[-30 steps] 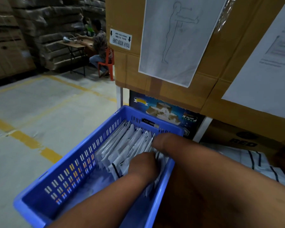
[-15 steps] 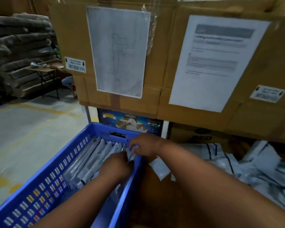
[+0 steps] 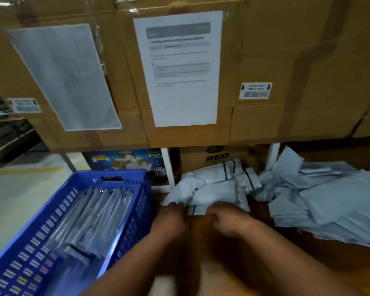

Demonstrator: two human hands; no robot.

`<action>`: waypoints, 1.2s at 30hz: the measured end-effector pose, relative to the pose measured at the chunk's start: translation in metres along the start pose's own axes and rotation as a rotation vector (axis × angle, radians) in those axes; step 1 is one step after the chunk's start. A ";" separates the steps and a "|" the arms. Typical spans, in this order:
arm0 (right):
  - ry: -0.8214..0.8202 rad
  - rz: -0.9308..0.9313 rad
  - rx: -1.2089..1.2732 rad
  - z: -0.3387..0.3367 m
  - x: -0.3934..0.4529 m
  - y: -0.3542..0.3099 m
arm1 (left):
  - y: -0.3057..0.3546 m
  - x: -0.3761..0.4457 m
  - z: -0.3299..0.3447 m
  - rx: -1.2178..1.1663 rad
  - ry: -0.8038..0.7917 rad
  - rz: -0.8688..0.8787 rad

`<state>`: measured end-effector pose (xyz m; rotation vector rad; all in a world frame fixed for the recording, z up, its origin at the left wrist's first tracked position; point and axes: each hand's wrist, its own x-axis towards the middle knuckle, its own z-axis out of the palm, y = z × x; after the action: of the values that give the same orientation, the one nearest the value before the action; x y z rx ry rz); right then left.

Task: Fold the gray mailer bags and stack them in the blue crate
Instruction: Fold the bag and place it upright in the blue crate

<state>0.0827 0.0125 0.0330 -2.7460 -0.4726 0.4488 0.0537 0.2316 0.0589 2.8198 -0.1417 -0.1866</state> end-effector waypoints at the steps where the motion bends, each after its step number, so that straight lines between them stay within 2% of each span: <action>1: -0.023 0.005 -0.015 0.008 -0.002 0.005 | 0.001 0.002 0.010 -0.030 -0.007 -0.052; 5: -0.062 0.031 -0.035 0.035 0.003 0.018 | -0.008 0.023 0.041 -0.075 -0.004 -0.196; 10: 0.006 0.048 -0.073 0.049 0.030 0.019 | -0.040 0.072 0.063 -0.081 0.027 -0.200; 14: 0.086 0.011 -0.200 0.054 0.061 0.011 | -0.067 0.117 0.086 -0.001 0.083 -0.175; 18: 0.051 0.037 -0.259 0.059 0.066 0.004 | -0.071 0.135 0.093 -0.113 0.038 -0.178; 21: -0.003 0.033 -0.246 0.059 0.044 0.000 | -0.071 0.124 0.096 -0.060 0.107 -0.163; 24: 0.026 0.024 -0.225 0.058 0.002 0.001 | -0.056 0.086 0.097 -0.090 0.160 -0.128; 27: 0.102 -0.011 -0.237 0.071 -0.049 0.007 | -0.032 0.045 0.112 -0.204 0.047 -0.121; 29: 0.217 -0.065 -0.249 0.085 -0.084 0.014 | -0.019 0.017 0.128 -0.237 -0.025 -0.029; 31: 0.290 -0.099 -0.222 0.102 -0.116 0.025 | -0.005 -0.015 0.144 -0.119 -0.048 0.166; 33: 0.309 -0.106 -0.203 0.117 -0.144 0.033 | 0.017 -0.048 0.156 -0.041 -0.043 0.335; 36: 0.267 -0.089 -0.202 0.134 -0.180 0.045 | 0.050 -0.089 0.173 -0.052 -0.048 0.513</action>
<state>-0.1141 -0.0598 -0.0588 -2.9027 -0.5953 0.0109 -0.0632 0.1426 -0.0786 2.6220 -0.8415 -0.1348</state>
